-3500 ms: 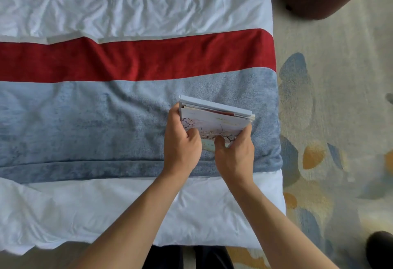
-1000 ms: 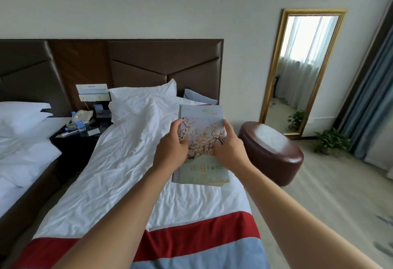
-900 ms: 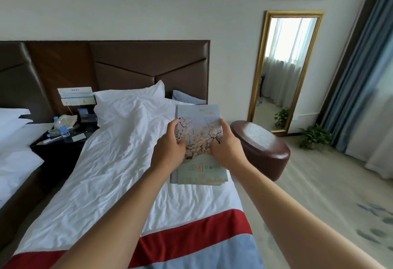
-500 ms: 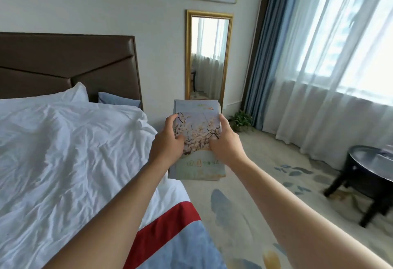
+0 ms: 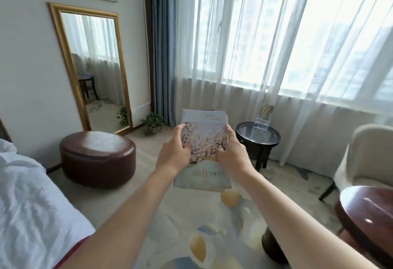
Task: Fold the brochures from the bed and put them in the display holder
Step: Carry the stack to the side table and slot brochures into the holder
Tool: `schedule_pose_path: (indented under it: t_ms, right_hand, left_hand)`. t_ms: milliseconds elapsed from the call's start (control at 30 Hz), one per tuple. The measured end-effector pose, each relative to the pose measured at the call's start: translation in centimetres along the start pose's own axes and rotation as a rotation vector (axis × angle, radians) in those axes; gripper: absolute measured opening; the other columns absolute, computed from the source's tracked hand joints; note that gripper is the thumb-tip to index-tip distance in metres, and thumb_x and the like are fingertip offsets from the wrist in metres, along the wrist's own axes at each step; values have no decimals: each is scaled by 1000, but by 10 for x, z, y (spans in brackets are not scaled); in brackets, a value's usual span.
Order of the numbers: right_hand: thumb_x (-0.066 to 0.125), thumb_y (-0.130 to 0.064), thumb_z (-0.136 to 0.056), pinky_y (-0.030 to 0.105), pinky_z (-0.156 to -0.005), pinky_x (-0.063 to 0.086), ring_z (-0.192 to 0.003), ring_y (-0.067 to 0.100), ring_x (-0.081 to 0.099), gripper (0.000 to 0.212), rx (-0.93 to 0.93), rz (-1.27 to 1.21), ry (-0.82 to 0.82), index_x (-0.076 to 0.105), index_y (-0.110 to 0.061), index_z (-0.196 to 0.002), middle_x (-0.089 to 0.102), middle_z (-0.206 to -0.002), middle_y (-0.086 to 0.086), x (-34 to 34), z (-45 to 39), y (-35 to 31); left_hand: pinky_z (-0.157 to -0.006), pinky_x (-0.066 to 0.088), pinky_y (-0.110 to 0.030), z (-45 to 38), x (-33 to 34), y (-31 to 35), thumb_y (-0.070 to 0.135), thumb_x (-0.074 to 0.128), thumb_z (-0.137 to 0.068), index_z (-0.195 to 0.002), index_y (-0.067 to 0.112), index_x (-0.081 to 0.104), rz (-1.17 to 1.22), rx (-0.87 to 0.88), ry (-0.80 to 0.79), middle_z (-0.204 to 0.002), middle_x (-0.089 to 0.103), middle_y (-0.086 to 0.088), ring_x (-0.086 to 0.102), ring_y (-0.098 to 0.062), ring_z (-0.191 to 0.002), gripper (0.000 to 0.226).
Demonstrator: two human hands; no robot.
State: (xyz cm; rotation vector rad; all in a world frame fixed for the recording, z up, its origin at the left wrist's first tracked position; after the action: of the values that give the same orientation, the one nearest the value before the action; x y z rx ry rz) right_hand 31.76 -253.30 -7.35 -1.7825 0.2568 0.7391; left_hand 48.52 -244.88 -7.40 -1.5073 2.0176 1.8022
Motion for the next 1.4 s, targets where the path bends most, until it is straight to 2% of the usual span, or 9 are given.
schedule_pose_path:
  t_ms: [67,233,333,433,567,1033,1167,1233,1400]
  right_hand:
    - [49,-13,-88,44,-88,56,-102,25,62,82,32,-2,31,13,-39,-157,60,-126,8,-37,-6,31]
    - [48,-9,-89,43,-83,57,-97,25,64,82,53,21,66,14,-35,-158,62,-124,8,-111,-31,86]
    - [48,-10,-89,42,-79,58,-93,25,64,82,68,28,98,13,-37,-158,60,-122,7,-143,-48,112]
    - [48,-11,-88,45,-82,57,-92,27,65,82,101,21,110,13,-39,-157,61,-119,8,-163,-67,135]
    - [48,-11,-88,44,-85,56,-93,26,65,81,109,13,141,14,-37,-158,62,-120,8,-174,-100,153]
    - [48,-13,-89,44,-90,54,-102,26,63,81,176,6,257,12,-37,-158,59,-129,8,-188,-262,200]
    - [48,-13,-90,44,-90,55,-103,25,63,81,187,-8,271,12,-37,-158,57,-132,7,-191,-310,210]
    - [48,-14,-89,44,-89,55,-101,24,63,81,192,-13,275,11,-38,-158,57,-131,6,-193,-335,218]
    - [48,-14,-88,44,-88,55,-100,26,64,81,210,-9,286,12,-37,-157,60,-125,6,-201,-407,245]
  left_hand:
    - [-84,52,-41,-5,42,27,26,54,-96,-146,40,30,12,24,-41,-129,61,-9,62,-30,-102,56]
    - [-73,42,-32,-23,125,83,30,54,-97,-146,39,29,38,59,-93,-128,61,-9,53,-18,-85,56]
    - [-76,47,-35,-34,163,110,29,54,-97,-145,39,30,72,77,-122,-128,60,-10,57,-20,-88,55]
    - [-82,50,-39,-47,190,130,28,55,-97,-146,38,30,60,81,-143,-127,61,-9,57,-21,-92,55]
    - [-86,52,-44,-79,219,141,29,53,-97,-147,37,30,43,93,-172,-125,61,-11,60,-28,-103,55]
    - [-77,52,-39,-246,321,154,30,54,-96,-146,40,28,80,196,-282,-106,67,-6,64,-22,-83,57]
    - [-71,45,-34,-293,344,159,31,54,-96,-145,41,29,73,216,-282,-105,66,-6,62,-19,-80,56]
    - [-74,44,-35,-316,358,161,31,55,-96,-146,40,29,73,216,-292,-107,66,-6,61,-21,-84,57]
    - [-83,52,-43,-377,405,168,30,55,-96,-146,40,29,90,221,-314,-105,67,-5,64,-25,-87,57]
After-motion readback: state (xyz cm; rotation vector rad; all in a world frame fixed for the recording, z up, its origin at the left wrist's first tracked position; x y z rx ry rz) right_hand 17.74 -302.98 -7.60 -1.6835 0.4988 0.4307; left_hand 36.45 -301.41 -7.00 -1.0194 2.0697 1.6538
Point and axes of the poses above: each hand's wrist, its own z-axis away from the middle knuckle, its own x-axis out of the palm, y = z × x, the point moved 7 cm from there along -z, towards the middle knuckle
